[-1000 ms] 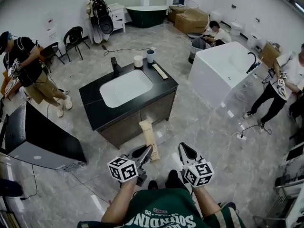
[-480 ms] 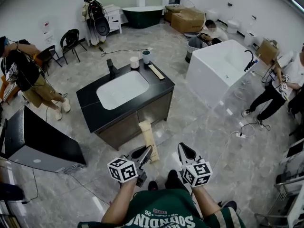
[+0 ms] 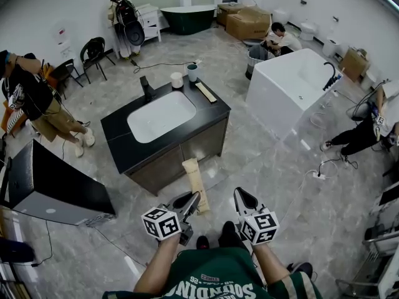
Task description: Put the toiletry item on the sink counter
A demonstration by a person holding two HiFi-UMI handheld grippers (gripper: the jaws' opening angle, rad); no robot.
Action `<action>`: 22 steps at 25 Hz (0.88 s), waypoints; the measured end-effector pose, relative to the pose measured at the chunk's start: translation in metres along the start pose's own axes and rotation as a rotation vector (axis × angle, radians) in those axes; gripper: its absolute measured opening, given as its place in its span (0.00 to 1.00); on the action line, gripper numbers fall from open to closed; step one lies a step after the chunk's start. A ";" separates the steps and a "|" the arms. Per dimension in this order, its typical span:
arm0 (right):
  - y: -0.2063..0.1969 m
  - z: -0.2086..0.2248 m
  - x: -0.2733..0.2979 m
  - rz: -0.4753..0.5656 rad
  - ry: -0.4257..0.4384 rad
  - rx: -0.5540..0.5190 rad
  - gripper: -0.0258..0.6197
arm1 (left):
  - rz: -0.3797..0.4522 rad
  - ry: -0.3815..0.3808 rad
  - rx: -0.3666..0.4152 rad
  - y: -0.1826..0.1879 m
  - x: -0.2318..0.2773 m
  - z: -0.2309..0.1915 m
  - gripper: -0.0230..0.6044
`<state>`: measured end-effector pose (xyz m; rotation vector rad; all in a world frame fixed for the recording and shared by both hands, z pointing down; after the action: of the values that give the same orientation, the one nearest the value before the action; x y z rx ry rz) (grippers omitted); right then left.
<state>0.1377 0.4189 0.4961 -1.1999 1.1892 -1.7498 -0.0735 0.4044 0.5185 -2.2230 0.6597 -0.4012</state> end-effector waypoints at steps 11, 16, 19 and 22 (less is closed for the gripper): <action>0.018 0.021 0.036 -0.025 0.057 0.019 0.11 | 0.015 0.064 -0.006 0.024 0.021 -0.010 0.09; 0.038 0.034 0.057 -0.018 0.097 0.000 0.11 | 0.048 0.092 -0.008 0.040 0.039 -0.016 0.09; 0.045 0.046 0.068 -0.023 0.110 -0.007 0.11 | 0.060 0.105 -0.013 0.045 0.052 -0.019 0.09; 0.052 0.060 0.077 -0.032 0.125 -0.007 0.11 | 0.066 0.118 -0.018 0.049 0.066 -0.019 0.09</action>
<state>0.1711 0.3144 0.4801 -1.1328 1.2551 -1.8695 -0.0452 0.3273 0.4987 -2.2003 0.8002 -0.4979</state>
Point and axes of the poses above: the fingertips, and each gripper's own axes: x forward along the fingers, z to its right, y out of its top, the point moved 6 cm from there along -x, backward along the fingers, and after that the axes turned 6 degrees about -y, right-handed, at the moved point
